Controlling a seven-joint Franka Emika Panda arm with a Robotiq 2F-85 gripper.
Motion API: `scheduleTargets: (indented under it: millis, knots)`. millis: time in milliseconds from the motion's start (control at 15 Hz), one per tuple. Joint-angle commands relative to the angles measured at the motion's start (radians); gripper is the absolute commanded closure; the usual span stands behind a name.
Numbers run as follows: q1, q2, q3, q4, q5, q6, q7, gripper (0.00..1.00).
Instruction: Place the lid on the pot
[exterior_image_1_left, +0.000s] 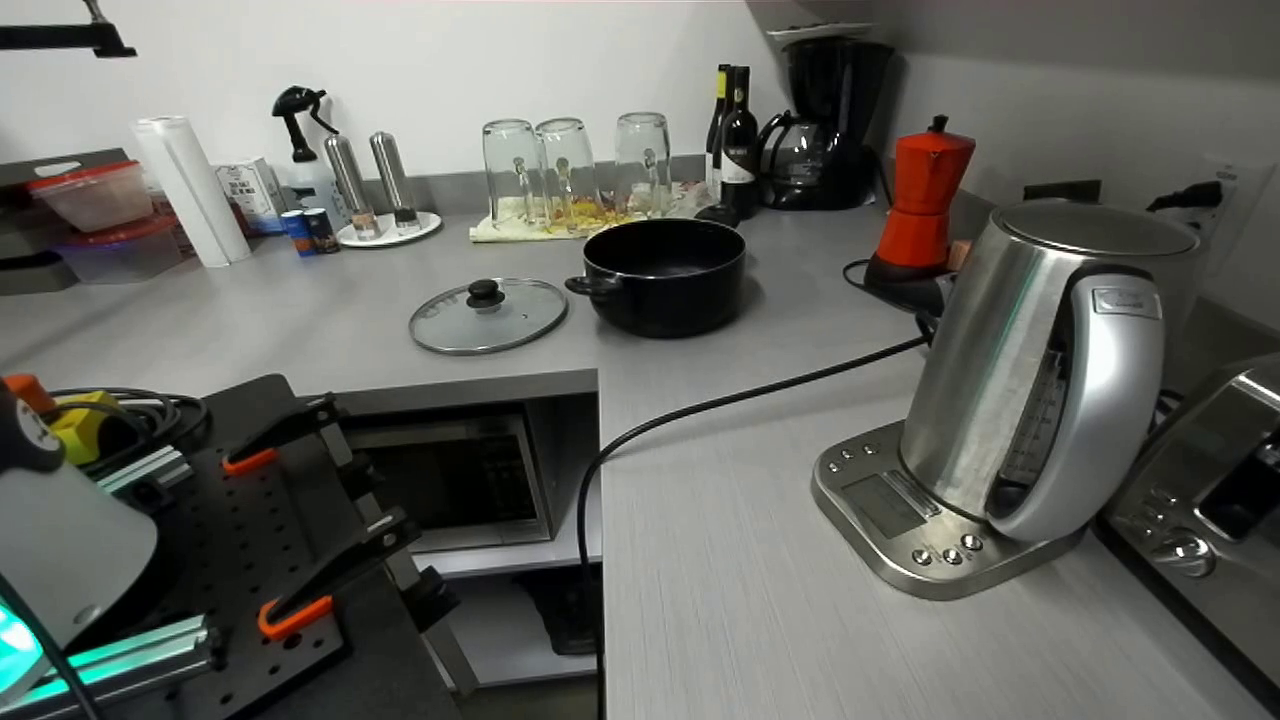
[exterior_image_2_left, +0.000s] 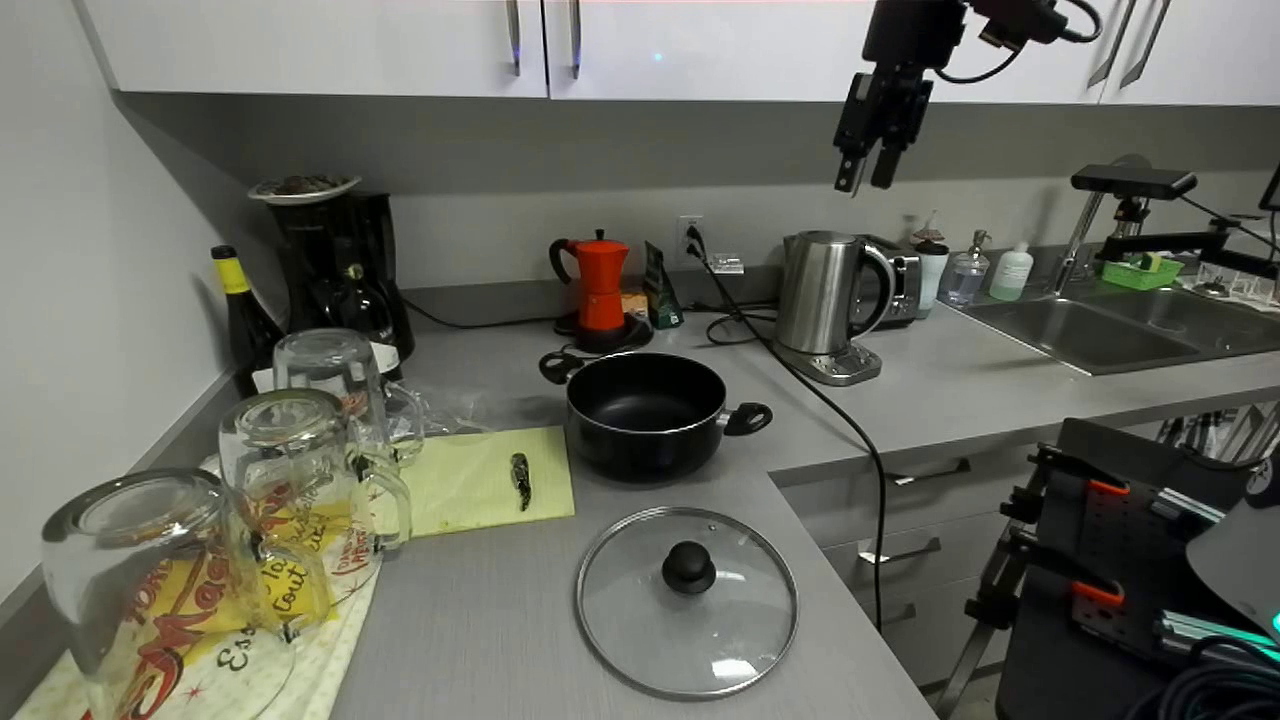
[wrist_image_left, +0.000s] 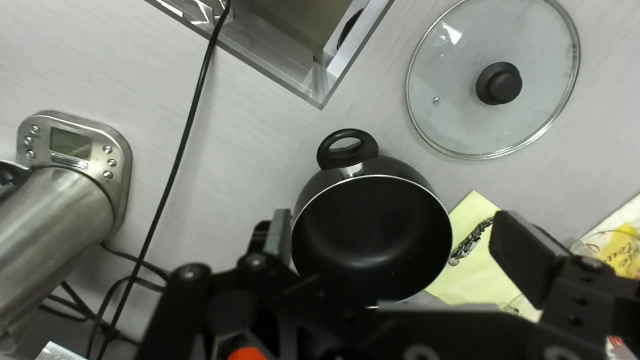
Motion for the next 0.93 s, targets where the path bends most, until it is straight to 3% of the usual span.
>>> scheduleTargets:
  millis: [0, 333, 867]
  knots:
    - [0.028, 0.149, 0.01, 0.076, -0.023, 0.04, -0.034, 0.0]
    - [0.066, 0.334, 0.031, 0.154, -0.07, 0.103, -0.055, 0.0]
    - [0.145, 0.584, 0.035, 0.235, -0.248, 0.159, -0.042, 0.0]
